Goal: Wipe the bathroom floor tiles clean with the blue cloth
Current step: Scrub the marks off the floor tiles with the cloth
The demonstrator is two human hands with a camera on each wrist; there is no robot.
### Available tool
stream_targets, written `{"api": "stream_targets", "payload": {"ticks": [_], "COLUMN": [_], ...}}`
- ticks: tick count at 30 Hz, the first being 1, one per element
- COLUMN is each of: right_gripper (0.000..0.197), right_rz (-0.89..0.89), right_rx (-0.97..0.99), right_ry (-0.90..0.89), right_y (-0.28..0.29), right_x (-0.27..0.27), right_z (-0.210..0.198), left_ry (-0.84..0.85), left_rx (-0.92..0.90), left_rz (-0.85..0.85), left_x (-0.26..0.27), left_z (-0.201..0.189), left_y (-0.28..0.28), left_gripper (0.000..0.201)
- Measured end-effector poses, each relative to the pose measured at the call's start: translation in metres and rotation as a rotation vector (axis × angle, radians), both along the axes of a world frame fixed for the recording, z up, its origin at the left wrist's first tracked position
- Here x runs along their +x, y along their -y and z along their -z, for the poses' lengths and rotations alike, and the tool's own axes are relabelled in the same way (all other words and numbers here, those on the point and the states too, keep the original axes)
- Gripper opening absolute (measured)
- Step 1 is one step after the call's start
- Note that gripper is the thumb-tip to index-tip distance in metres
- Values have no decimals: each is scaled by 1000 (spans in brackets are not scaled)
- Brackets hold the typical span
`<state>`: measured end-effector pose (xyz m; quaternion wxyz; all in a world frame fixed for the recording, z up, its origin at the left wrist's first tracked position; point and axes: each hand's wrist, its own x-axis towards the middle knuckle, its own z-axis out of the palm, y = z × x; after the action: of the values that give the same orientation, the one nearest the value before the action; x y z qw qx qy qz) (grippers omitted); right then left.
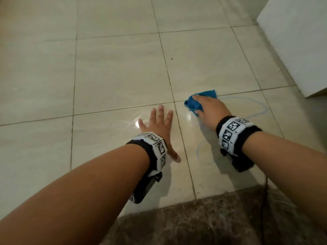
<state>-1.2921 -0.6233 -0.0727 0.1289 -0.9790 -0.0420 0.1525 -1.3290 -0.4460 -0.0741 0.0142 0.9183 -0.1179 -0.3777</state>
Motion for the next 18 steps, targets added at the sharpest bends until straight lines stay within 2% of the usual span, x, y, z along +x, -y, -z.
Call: {"api": "stream_targets", "payload": {"ticks": [2, 6, 7, 10, 12, 15, 16, 18], "right_gripper": [54, 51, 49, 44, 43, 42, 41, 40], "right_rz": [-10, -260, -226, 93, 66, -165, -150, 6], "right_rx": [-23, 10, 31, 61, 73, 144, 182, 218], "right_ry": [-18, -74, -49, 15, 24, 22, 21, 51], "right_y": [-9, -14, -4, 23, 14, -2, 1, 13], "right_x": [-4, -20, -13, 2, -8, -31, -29, -16], "right_z": [3, 7, 7, 6, 10, 19, 17, 13], "left_ry": [3, -3, -6, -11, -14, -21, -25, -21], "left_rx": [6, 15, 11, 1, 6, 17, 16, 7], "left_rz": [5, 7, 7, 5, 9, 14, 13, 7], "left_x": [0, 1, 1, 0, 0, 0, 0, 0], "left_z": [-1, -1, -2, -3, -4, -5, -6, -6], "left_y": [0, 1, 0, -1, -1, 1, 0, 0], "left_gripper": [152, 153, 152, 152, 152, 151, 151, 151]}}
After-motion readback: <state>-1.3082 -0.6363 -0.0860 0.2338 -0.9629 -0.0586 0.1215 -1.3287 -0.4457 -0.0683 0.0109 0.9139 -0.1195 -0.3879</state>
